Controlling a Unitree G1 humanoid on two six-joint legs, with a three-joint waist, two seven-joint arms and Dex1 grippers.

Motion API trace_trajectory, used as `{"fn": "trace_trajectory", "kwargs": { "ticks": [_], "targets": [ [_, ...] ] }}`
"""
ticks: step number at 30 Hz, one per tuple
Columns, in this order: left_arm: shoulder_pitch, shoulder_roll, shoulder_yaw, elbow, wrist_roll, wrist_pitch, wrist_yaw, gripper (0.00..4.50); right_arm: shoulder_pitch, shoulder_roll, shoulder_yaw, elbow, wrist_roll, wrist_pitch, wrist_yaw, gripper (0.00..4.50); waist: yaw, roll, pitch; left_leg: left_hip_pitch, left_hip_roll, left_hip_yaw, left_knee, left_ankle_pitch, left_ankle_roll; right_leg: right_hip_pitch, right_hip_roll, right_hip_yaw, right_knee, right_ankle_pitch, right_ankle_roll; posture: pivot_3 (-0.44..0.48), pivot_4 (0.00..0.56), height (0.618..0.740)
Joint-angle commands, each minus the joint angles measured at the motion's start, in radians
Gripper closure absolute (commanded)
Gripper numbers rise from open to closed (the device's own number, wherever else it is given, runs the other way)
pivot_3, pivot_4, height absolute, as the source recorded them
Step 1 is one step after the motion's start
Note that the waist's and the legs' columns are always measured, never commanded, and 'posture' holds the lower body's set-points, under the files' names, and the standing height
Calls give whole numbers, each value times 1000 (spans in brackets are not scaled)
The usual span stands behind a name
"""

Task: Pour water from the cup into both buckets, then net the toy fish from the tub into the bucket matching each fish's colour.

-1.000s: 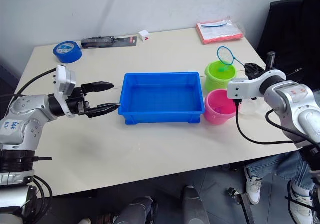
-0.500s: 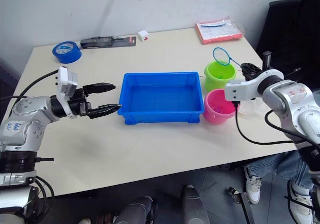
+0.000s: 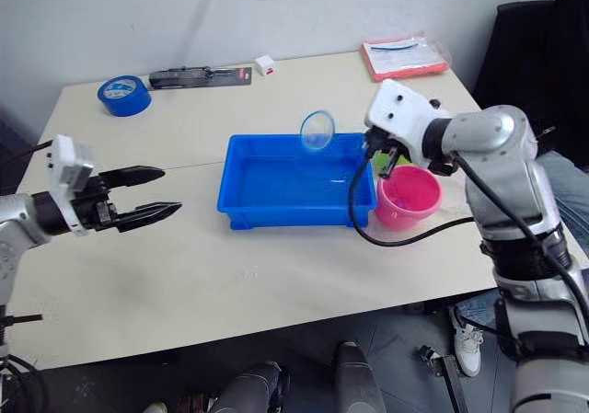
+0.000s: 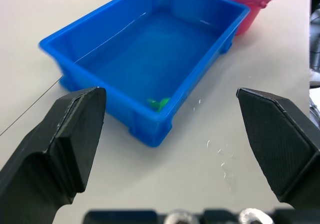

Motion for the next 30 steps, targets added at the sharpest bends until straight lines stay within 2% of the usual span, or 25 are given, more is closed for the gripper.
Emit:
{"fn": "trace_trajectory", "kwargs": {
  "ticks": [1,10,20,30],
  "targets": [
    [30,31,73,-62,-55,40,-14,0,-49,0,61,1,14,36,35,3725,1,0,0,0,0,0,0,0,0,0,0,0,0,0,0,0,150,740],
    [96,27,131,-138,-101,86,9,0,-91,48,246,158,-44,-140,67,3725,-1,0,0,0,0,-1,0,0,0,0,-1,-1,0,0,0,0,150,740],
    [150,17,158,-184,-120,101,31,0,-116,115,315,259,-115,-256,70,3725,-1,0,0,0,0,0,0,0,0,0,0,-2,0,0,0,0,150,740],
    [170,9,187,-212,-144,104,57,0,-148,232,356,369,-194,-404,48,3725,-7,0,0,0,0,0,0,0,-1,-1,0,-3,0,0,0,0,150,740]
  ]
}}
